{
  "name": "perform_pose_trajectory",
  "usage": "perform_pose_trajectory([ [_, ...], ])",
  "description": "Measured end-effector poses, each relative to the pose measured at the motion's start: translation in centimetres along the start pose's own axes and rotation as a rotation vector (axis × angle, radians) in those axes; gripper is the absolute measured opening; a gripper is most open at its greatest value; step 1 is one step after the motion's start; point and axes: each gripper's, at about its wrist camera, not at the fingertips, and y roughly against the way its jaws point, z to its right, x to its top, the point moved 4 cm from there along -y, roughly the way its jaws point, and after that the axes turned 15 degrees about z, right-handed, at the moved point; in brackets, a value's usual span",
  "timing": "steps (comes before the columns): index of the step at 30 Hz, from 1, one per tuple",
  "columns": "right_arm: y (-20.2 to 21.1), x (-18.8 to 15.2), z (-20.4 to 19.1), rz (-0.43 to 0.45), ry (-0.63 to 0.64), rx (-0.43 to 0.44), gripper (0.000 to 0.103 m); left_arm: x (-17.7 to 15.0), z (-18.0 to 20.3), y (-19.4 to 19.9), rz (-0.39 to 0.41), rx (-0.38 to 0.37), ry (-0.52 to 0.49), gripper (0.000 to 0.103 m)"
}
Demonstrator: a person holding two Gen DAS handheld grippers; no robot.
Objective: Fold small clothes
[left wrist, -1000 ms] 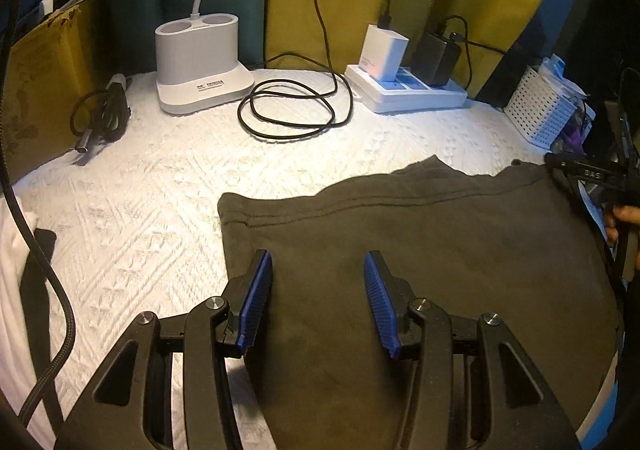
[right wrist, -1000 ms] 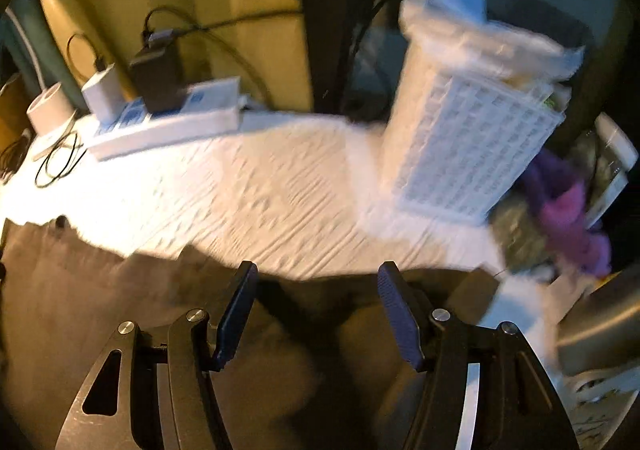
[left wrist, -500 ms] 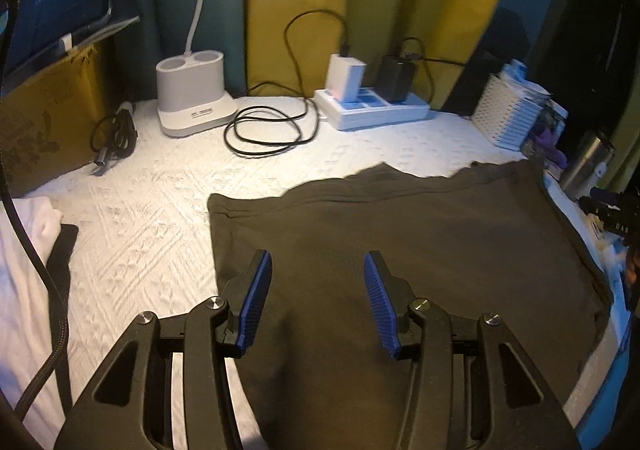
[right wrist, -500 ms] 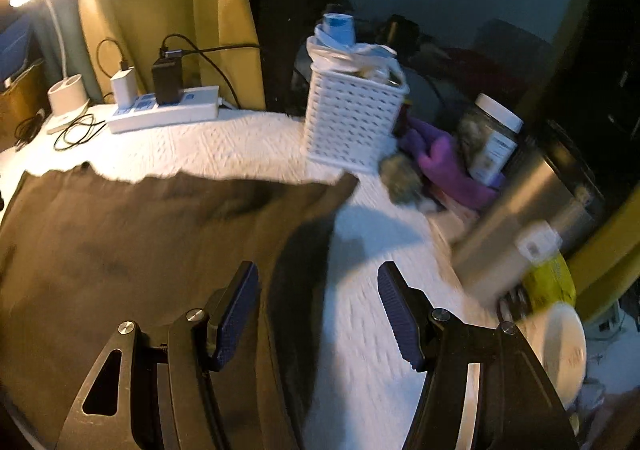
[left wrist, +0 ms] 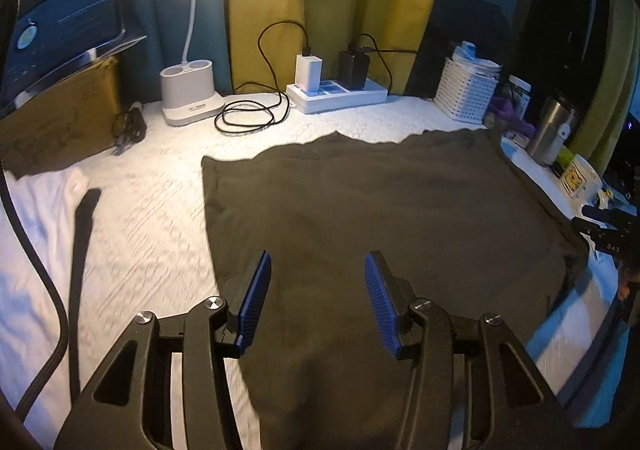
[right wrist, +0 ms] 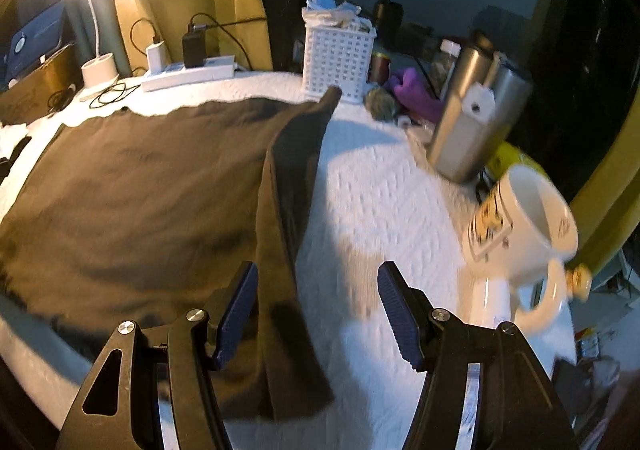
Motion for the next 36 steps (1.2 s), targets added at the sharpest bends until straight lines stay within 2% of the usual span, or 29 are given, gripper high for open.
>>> perform_pose_trajectory([
  [1, 0.2, -0.5, 0.2, -0.002, -0.01, 0.004, 0.061, -0.4, -0.1, 0.5, 0.002, 0.0, 0.002, 0.061],
  [2, 0.3, -1.0, 0.4, -0.006, -0.026, 0.016, 0.046, -0.9, -0.2, 1.2, 0.005, -0.002, 0.008, 0.066],
  [3, 0.4, -1.3, 0.5, -0.008, -0.037, 0.025, 0.034, -1.4, -0.2, 1.7, 0.005, -0.006, 0.012, 0.067],
  [9, 1.7, -2.6, 0.7, 0.024, -0.064, 0.077, 0.031, -4.5, -1.1, 4.8, -0.007, -0.019, 0.059, 0.067],
  [14, 2.2, -2.3, 0.7, 0.049, -0.091, 0.095, 0.031, -6.3, -0.8, 6.5, 0.006, -0.059, 0.043, 0.067],
  [22, 1.8, -2.8, -0.1, 0.042, -0.103, 0.124, 0.031, -8.0, -0.5, 6.1, 0.004, -0.071, -0.002, 0.067],
  [26, 1.2, -3.3, 0.4, 0.041, -0.161, 0.165, 0.031, -9.1, -0.7, 5.0, -0.007, -0.043, -0.02, 0.067],
  [29, 0.6, -3.5, 1.0, 0.03, -0.204, 0.173, 0.031, -9.6, -0.7, 4.6, -0.014, -0.057, -0.006, 0.066],
  [31, 0.3, -3.6, 1.2, 0.024, -0.223, 0.186, 0.032, -9.6, -0.6, 4.6, -0.001, -0.072, -0.007, 0.055],
  [32, 0.2, -3.7, 1.1, 0.021, -0.218, 0.191, 0.032, -9.6, -0.4, 4.5, -0.007, -0.09, -0.004, 0.043],
  [34, -0.1, -3.8, 0.8, 0.019, -0.193, 0.19, 0.036, -9.7, -0.2, 4.4, -0.014, -0.107, 0.0, 0.03],
  [35, -0.4, -3.7, 0.6, 0.022, -0.184, 0.185, 0.046, -9.7, -0.1, 4.3, -0.015, -0.112, -0.006, 0.017],
  [36, -0.6, -3.7, 0.5, 0.02, -0.183, 0.188, 0.049, -9.7, 0.2, 4.5, -0.018, -0.119, -0.015, 0.014],
])
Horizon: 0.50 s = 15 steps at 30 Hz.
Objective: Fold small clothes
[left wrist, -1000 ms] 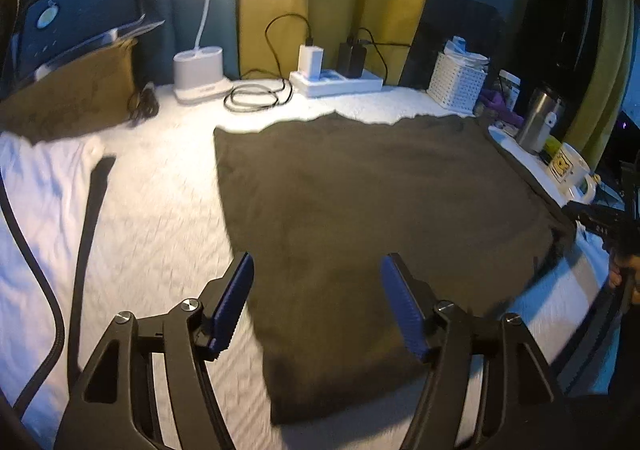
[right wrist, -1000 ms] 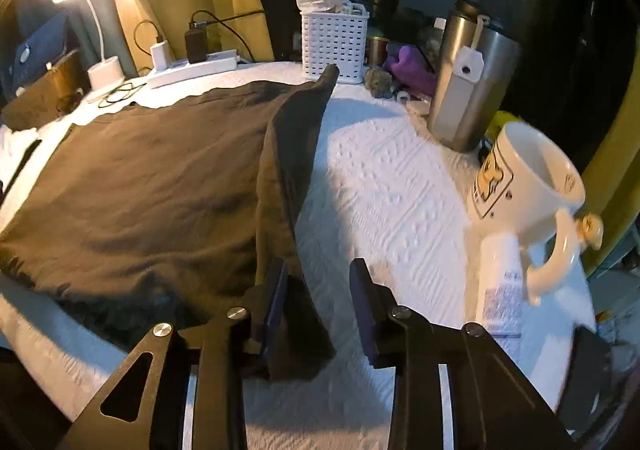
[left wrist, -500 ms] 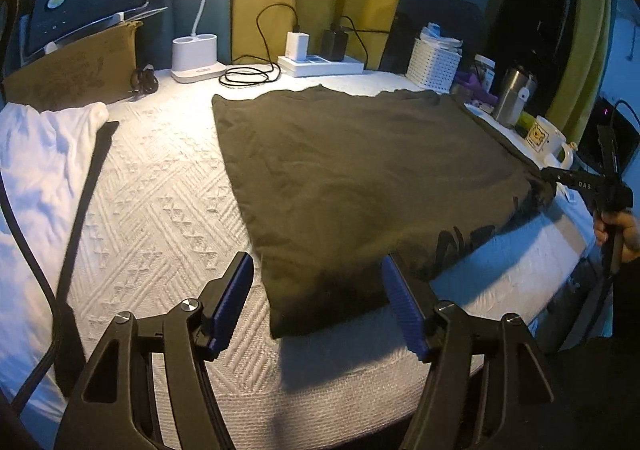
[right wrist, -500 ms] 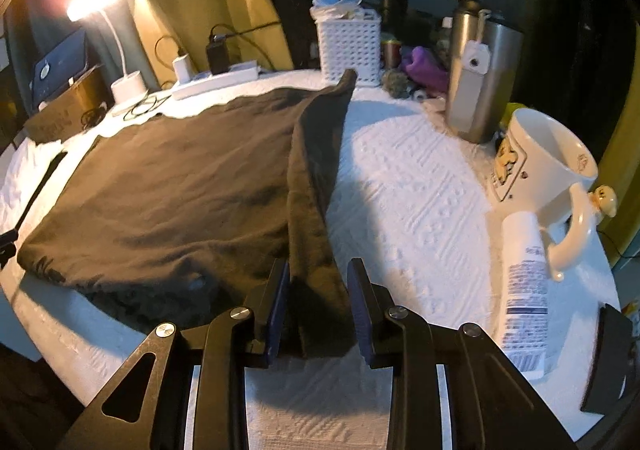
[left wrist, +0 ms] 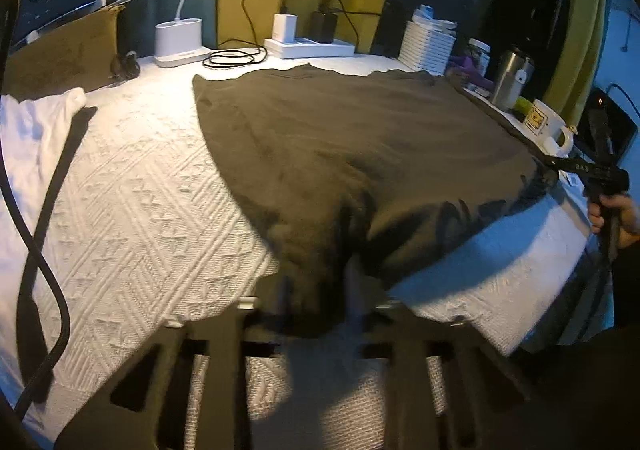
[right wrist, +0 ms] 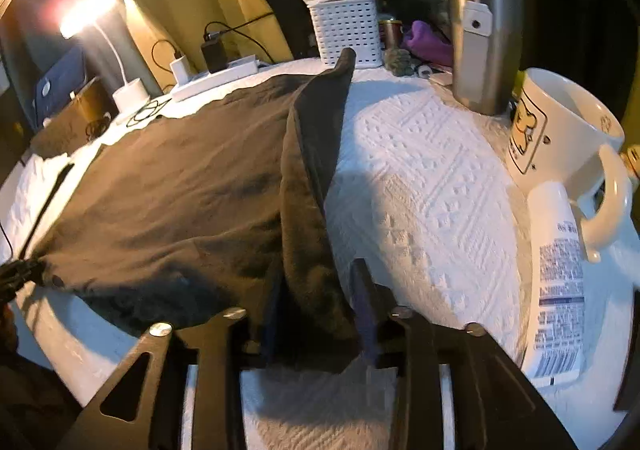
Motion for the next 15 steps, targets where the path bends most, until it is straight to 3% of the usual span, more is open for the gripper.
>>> perform_pose_trajectory([
  [3, 0.1, 0.5, -0.3, 0.021, -0.008, 0.016, 0.046, 0.8, 0.3, 1.0, 0.027, 0.002, -0.003, 0.012],
  [4, 0.6, 1.0, -0.2, 0.043, -0.029, 0.038, 0.037, 1.3, 0.2, 1.6, 0.038, 0.002, 0.005, 0.012],
  [5, 1.0, 1.2, -0.1, 0.049, -0.038, 0.037, 0.011, 1.6, -0.1, 1.8, 0.044, 0.004, 0.01, 0.012],
  [6, 1.2, 1.4, 0.1, 0.055, -0.04, 0.025, 0.008, 1.8, -0.3, 2.2, 0.05, 0.005, 0.015, 0.012],
  [10, 2.1, 0.6, 1.1, 0.045, -0.044, -0.009, 0.007, 2.4, -1.3, 2.6, 0.057, 0.037, 0.012, 0.011],
  [13, 2.0, -1.5, 2.7, 0.005, -0.071, -0.066, 0.007, 1.6, -2.8, 1.9, 0.022, 0.065, 0.051, 0.011],
  [15, 2.9, -2.4, 3.2, 0.027, -0.09, -0.069, 0.006, 0.8, -3.4, 1.5, -0.007, 0.074, 0.065, 0.011],
])
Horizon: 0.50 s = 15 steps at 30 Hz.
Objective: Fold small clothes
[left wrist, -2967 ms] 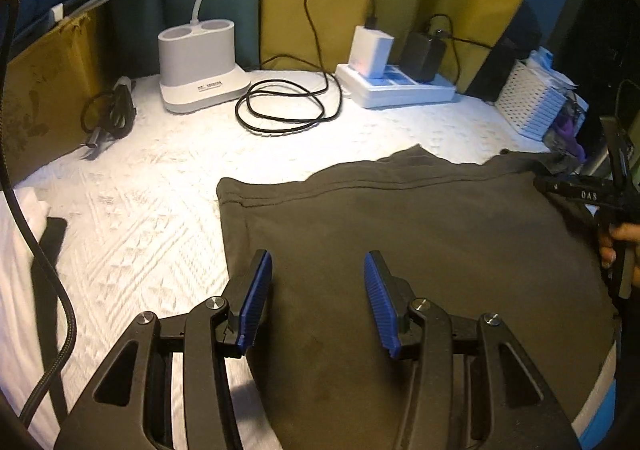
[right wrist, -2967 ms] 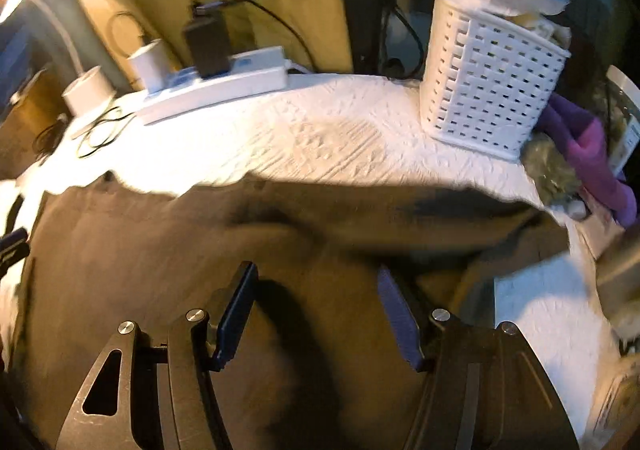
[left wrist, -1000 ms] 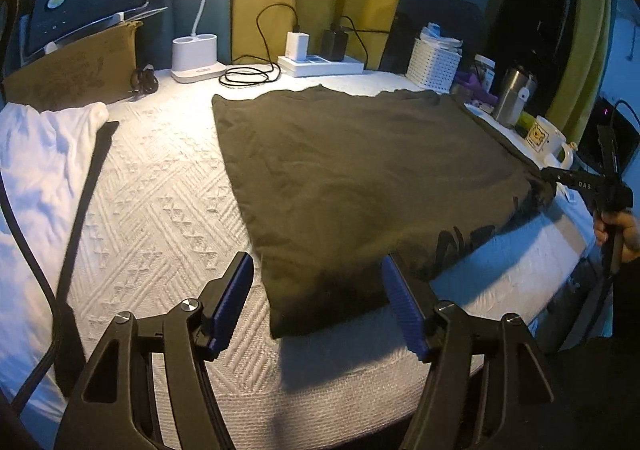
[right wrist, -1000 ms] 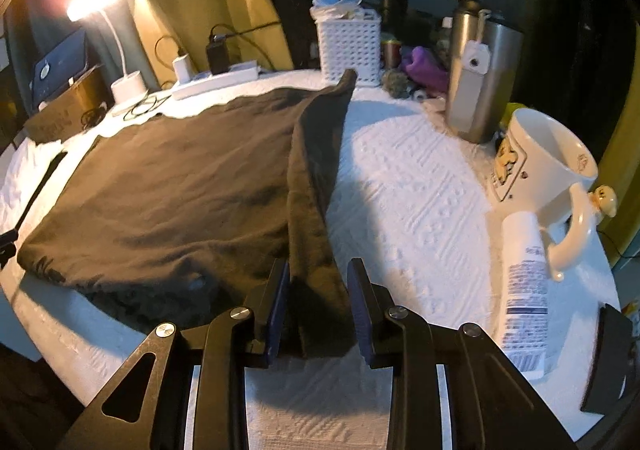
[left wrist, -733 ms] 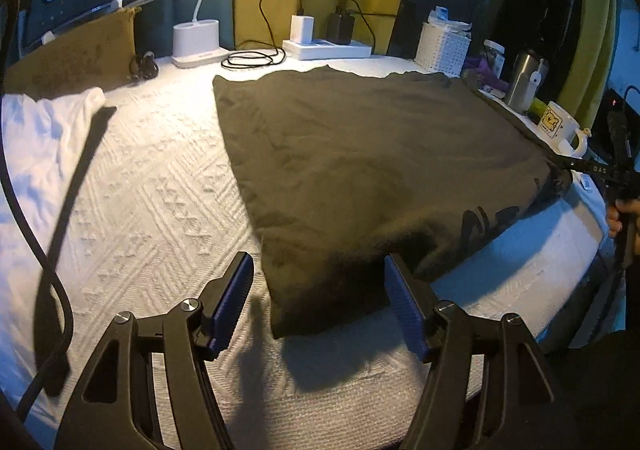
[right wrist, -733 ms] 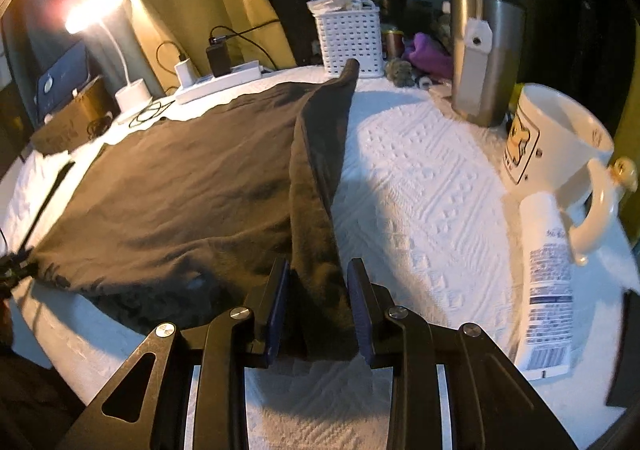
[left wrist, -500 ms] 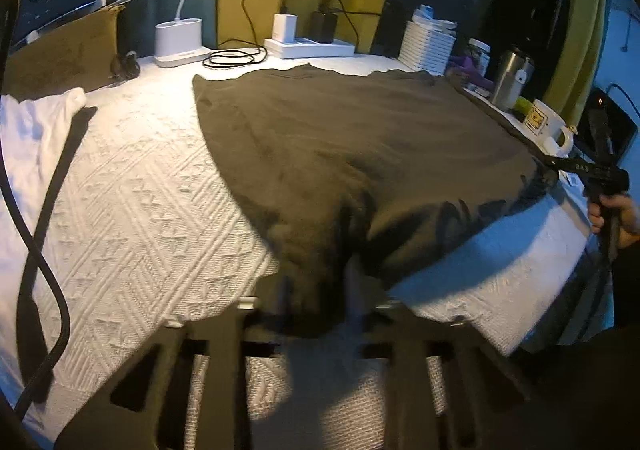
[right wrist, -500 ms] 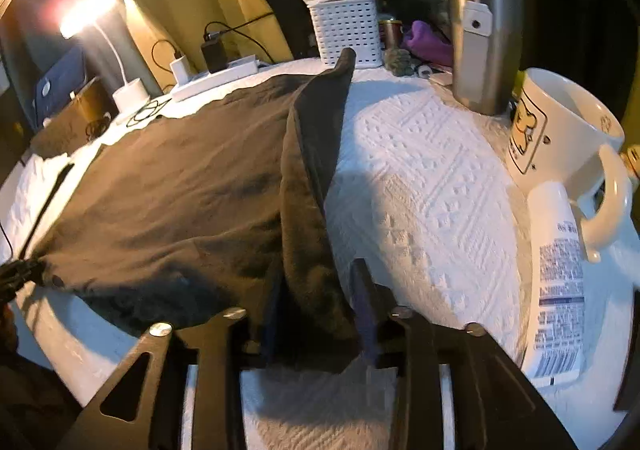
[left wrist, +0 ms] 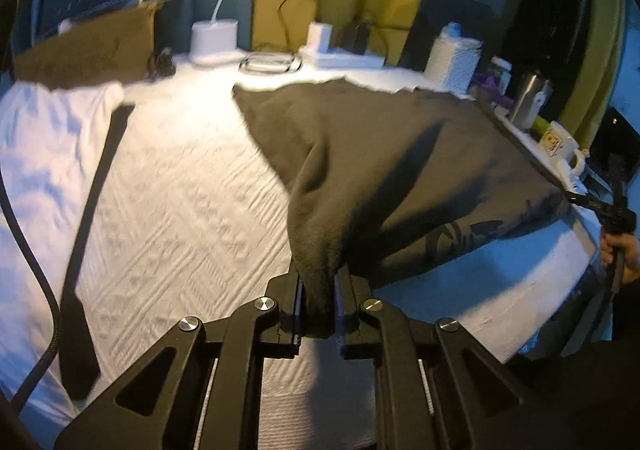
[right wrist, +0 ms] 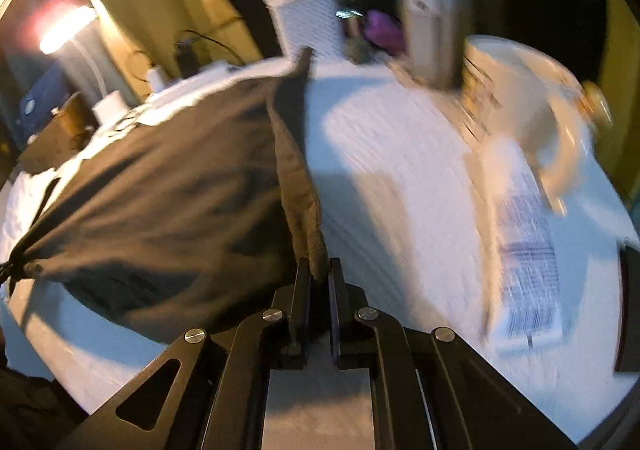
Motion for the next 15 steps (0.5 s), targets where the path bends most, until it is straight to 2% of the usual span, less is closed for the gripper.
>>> perform_pose_trajectory([
  [2, 0.7, -0.4, -0.1, 0.006, 0.02, -0.032, 0.006, -0.7, -0.1, -0.3, -0.024, 0.006, 0.001, 0.011],
  [7, 1.2, -0.6, -0.8, 0.001, 0.117, -0.112, 0.006, -0.7, -0.2, 0.1, -0.023, 0.013, -0.014, 0.011],
  [10, 1.1, -0.7, -0.8, -0.008, 0.149, -0.139, 0.006, -0.5, -0.3, 0.3, -0.029, 0.008, -0.011, 0.012],
  [13, 1.3, -0.5, -0.5, -0.011, 0.183, -0.21, 0.007, -0.7, -0.7, 0.5, -0.053, 0.01, 0.0, 0.016],
  [15, 1.6, -0.5, -0.4, -0.017, 0.181, -0.22, 0.007, -0.7, -1.1, 1.0, -0.061, 0.002, 0.005, 0.016],
])
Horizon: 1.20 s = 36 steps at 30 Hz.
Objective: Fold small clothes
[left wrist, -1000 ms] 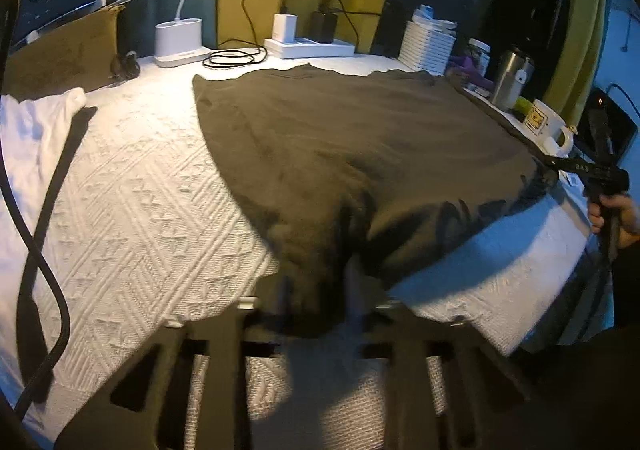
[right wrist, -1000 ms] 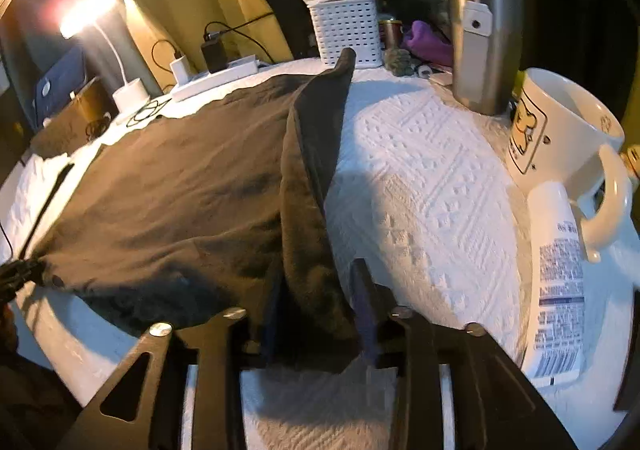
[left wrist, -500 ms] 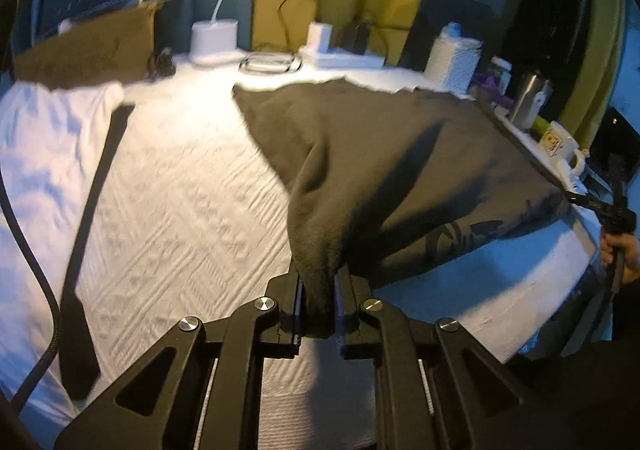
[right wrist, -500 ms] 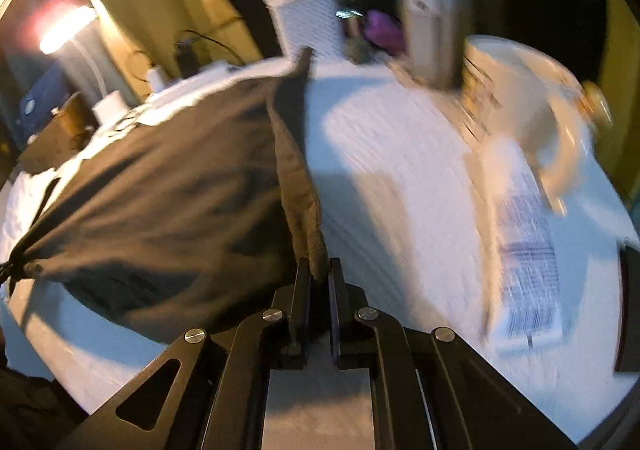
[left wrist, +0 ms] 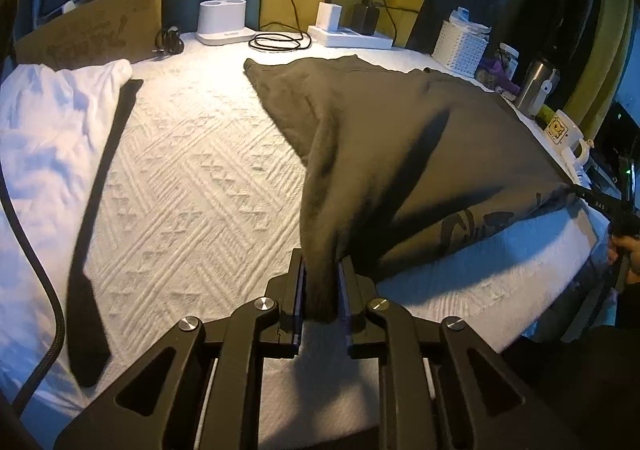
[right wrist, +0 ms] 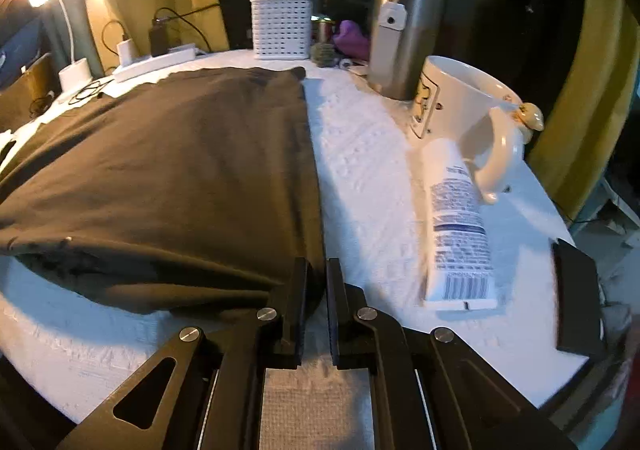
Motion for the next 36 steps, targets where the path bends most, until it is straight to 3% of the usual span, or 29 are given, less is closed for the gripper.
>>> perform_pose_trajectory([
  [5, 0.8, 0.1, -0.1, -0.019, 0.042, -0.07, 0.008, 0.5, -1.6, 1.8, 0.006, 0.05, -0.029, 0.016],
  [8, 1.2, 0.2, 0.8, -0.037, 0.069, -0.181, 0.012, 0.8, -3.7, 2.2, 0.014, 0.092, 0.006, 0.016],
  [12, 1.3, 0.6, 0.6, -0.036, 0.039, -0.146, 0.012, 1.9, -5.1, 0.9, 0.014, 0.128, 0.042, 0.021],
  [13, 1.3, 0.8, 0.3, -0.033, 0.041, -0.137, 0.012, 2.4, -5.0, 0.4, 0.019, 0.119, 0.043, 0.025],
  [15, 1.3, 1.3, -0.8, -0.022, 0.04, -0.107, 0.013, 3.6, -4.8, -1.0, 0.028, 0.107, 0.049, 0.048],
  [20, 0.8, 3.3, -3.1, 0.0, 0.036, -0.055, 0.013, 6.6, -4.1, -5.0, 0.032, 0.07, 0.048, 0.048],
  [22, 0.8, 4.0, -3.5, 0.011, 0.029, -0.049, 0.027, 7.9, -4.0, -6.7, 0.026, 0.075, 0.033, 0.048],
  [24, 0.7, 4.7, -3.7, 0.032, 0.019, -0.041, 0.08, 8.9, -3.9, -8.1, 0.027, 0.078, 0.014, 0.048],
  [34, -2.8, 6.1, -3.5, 0.014, -0.035, -0.048, 0.081, 12.0, -3.7, -15.5, -0.035, 0.047, -0.04, 0.048],
  [35, -3.2, 6.3, -3.6, 0.011, -0.036, -0.044, 0.081, 12.0, -3.7, -16.0, -0.039, 0.049, -0.048, 0.047],
  [36, -3.5, 6.4, -3.7, 0.008, -0.037, -0.042, 0.081, 12.1, -3.6, -16.5, -0.037, 0.048, -0.061, 0.037],
])
